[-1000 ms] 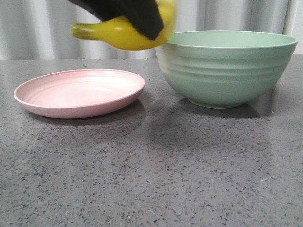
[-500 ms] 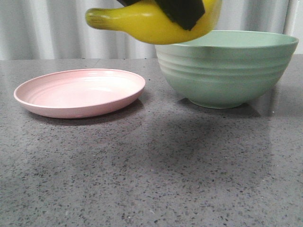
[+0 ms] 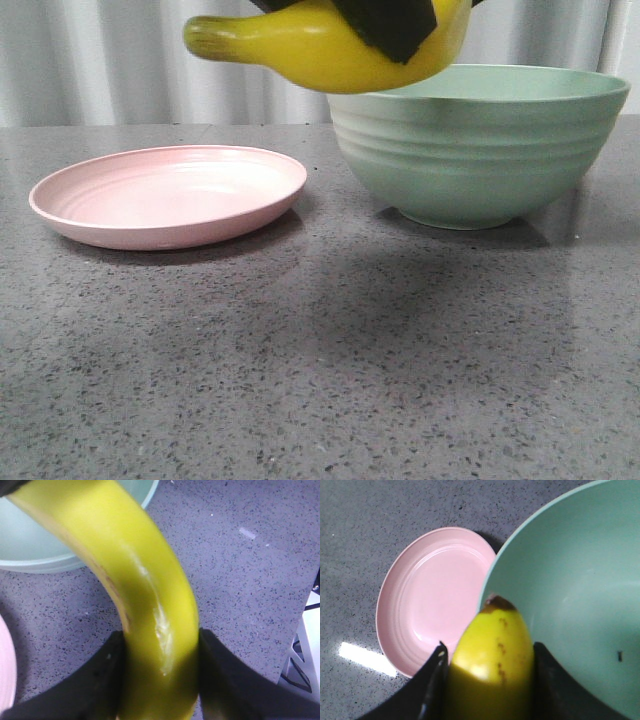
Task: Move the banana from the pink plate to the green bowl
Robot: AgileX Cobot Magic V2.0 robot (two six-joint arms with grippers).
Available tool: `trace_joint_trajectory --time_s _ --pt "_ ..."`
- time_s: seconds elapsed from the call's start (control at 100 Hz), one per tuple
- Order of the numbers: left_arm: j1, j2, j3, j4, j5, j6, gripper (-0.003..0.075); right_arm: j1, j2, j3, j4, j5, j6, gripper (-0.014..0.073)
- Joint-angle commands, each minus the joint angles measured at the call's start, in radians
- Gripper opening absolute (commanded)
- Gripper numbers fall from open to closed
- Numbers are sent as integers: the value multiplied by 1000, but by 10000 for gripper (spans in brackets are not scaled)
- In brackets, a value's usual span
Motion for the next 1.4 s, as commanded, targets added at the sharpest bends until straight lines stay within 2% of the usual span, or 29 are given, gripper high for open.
trace_joint_trajectory --time_s 0.0,0.05,0.16,0.26,0.61,0.77,0.89,1.04,1.11,1.39 --pt "-5 -41 -38 -16 -63 -3 137 -3 -25 -32 -2 -42 -18 -36" --pt "-5 -41 -38 -16 -63 -3 204 -3 -25 -32 -2 -42 -18 -81" --pt "-5 -41 -38 -16 -65 -3 362 -3 -25 -32 -7 -45 -18 -79" --pt "-5 -47 -40 -16 -63 -3 438 -7 -25 -36 -52 -66 -18 -79" --pt "-3 -133 -48 -16 -43 -17 443 -174 -21 -123 -144 -208 -18 -79" --pt "-3 -150 -48 -16 -43 -22 443 -210 21 -123 -206 -289 -18 -74" --pt "-3 -150 -48 -18 -43 -27 443 -210 59 -123 -260 -337 -18 14" --pt "-3 -150 -48 -18 -43 -29 443 -210 90 -123 -264 -347 -18 251" --pt "-3 -150 -48 -18 -43 -29 443 -208 99 -123 -264 -345 -18 324" --pt "-3 -150 -48 -18 -43 -29 443 -208 99 -123 -264 -335 -18 337"
